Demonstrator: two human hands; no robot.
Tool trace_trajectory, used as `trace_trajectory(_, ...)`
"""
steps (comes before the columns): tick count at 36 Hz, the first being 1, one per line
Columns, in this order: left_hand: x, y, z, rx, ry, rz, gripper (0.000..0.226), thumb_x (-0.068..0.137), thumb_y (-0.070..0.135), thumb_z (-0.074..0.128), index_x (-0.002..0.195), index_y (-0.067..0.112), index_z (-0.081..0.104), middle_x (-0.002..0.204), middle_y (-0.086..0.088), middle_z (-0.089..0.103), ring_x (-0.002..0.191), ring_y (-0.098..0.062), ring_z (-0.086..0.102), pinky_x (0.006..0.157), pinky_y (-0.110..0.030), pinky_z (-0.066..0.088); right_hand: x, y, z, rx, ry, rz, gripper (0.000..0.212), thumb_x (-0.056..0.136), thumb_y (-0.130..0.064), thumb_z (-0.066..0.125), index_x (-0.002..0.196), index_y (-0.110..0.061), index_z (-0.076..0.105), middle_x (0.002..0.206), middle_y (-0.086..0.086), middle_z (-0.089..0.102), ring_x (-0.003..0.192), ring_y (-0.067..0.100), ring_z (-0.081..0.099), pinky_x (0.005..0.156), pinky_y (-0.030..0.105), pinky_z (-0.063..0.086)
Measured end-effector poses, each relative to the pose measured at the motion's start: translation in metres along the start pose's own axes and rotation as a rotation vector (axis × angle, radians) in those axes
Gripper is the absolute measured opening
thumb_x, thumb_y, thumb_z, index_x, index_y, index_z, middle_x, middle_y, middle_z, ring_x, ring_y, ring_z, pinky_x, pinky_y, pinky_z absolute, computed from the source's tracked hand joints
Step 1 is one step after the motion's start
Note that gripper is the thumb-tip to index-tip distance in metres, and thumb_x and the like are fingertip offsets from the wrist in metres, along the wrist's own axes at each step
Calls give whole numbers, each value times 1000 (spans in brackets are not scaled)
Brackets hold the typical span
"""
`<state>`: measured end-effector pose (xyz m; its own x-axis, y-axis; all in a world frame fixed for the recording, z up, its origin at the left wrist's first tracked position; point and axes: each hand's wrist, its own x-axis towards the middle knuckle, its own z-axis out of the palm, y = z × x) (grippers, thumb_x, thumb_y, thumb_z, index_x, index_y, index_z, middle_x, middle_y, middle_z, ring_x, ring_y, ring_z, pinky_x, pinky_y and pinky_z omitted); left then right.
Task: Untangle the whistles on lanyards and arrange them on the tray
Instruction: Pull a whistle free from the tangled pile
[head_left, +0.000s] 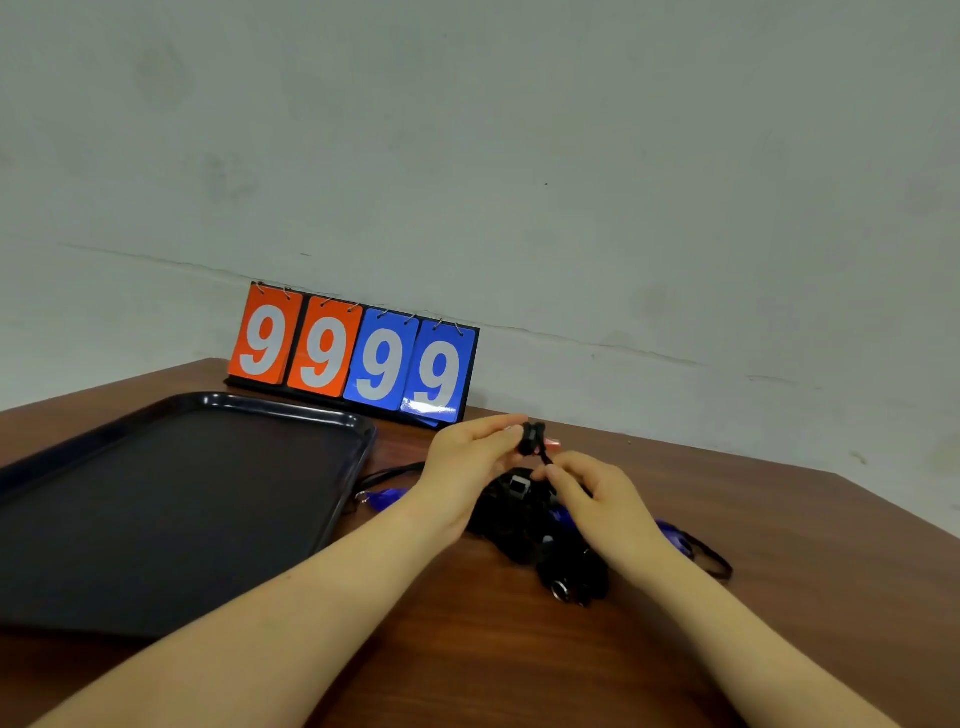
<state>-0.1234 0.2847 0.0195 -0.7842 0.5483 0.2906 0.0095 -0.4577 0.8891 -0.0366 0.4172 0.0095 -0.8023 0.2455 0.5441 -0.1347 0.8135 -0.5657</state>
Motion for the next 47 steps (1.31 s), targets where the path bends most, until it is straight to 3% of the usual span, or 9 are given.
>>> trace_trajectory(3, 1, 1, -1, 150, 28, 43, 22, 94, 7, 57, 113, 10, 68, 100, -3, 72, 79, -7, 72, 74, -16, 55, 0, 1, 1, -51, -33, -4, 24, 99, -20, 47, 87, -36, 61, 71, -13, 61, 70, -5, 56, 62, 11, 38)
trace_trajectory(10, 9, -1, -9, 814, 115, 282, 22, 93, 21, 59, 113, 23, 69, 104, 8, 60, 87, 1, 55, 70, -2, 40, 0, -1, 0, -141, -54, -47, 15, 98, -22, 50, 92, -30, 62, 69, -13, 60, 69, -3, 56, 61, 12, 40)
trace_trajectory(13, 9, -1, -11, 894, 98, 293, 23, 93, 22, 59, 114, 23, 69, 103, 10, 60, 87, 1, 53, 69, -2, 37, 0, -1, 0, -142, -1, -70, 14, 97, -24, 53, 89, -29, 63, 71, -9, 62, 69, 4, 56, 60, 14, 40)
trace_trajectory(23, 8, 5, -7, 778, -68, 150, 21, 92, 23, 62, 111, 21, 71, 89, 15, 66, 85, -3, 65, 76, -12, 49, -1, -5, -5, -12, 198, 8, 17, 94, -18, 57, 89, -32, 66, 84, -17, 67, 76, -5, 62, 67, 12, 46)
trace_trajectory(27, 7, 4, -7, 497, -89, 14, 18, 92, 18, 62, 107, 17, 72, 97, 4, 72, 88, -9, 69, 86, -25, 56, -1, -10, -8, 247, 185, 147, 16, 95, -14, 56, 94, -18, 71, 74, -5, 68, 50, -3, 57, 49, 14, 45)
trace_trajectory(33, 1, 1, 1, 84, -160, -137, 19, 96, 11, 54, 107, 3, 68, 90, -8, 67, 77, -12, 63, 77, -23, 57, 2, -8, -6, 667, 133, 308, 17, 95, -11, 54, 99, -5, 70, 65, 9, 66, 55, 17, 59, 46, 21, 47)
trace_trajectory(38, -2, -5, 15, 156, -119, -116, 27, 102, 11, 39, 116, 13, 62, 104, -14, 64, 78, -16, 64, 81, -25, 58, 3, -3, -3, 751, 125, 359, 21, 97, -9, 51, 105, 1, 67, 72, 15, 66, 56, 16, 60, 46, 20, 47)
trace_trajectory(42, -4, -8, 16, 242, -144, -74, 33, 97, 9, 51, 129, 13, 54, 101, -6, 64, 84, -17, 68, 88, -28, 55, 4, -1, -6, 776, 131, 381, 23, 97, -8, 50, 108, 5, 65, 73, 15, 63, 54, 15, 57, 45, 19, 46)
trace_trajectory(47, -9, -7, 13, 379, -169, 3, 31, 92, 9, 60, 121, 19, 58, 105, -5, 68, 88, -14, 71, 83, -23, 56, 5, 0, -7, 785, 134, 413, 21, 96, -7, 52, 106, 6, 66, 71, 14, 62, 52, 13, 56, 44, 19, 45)
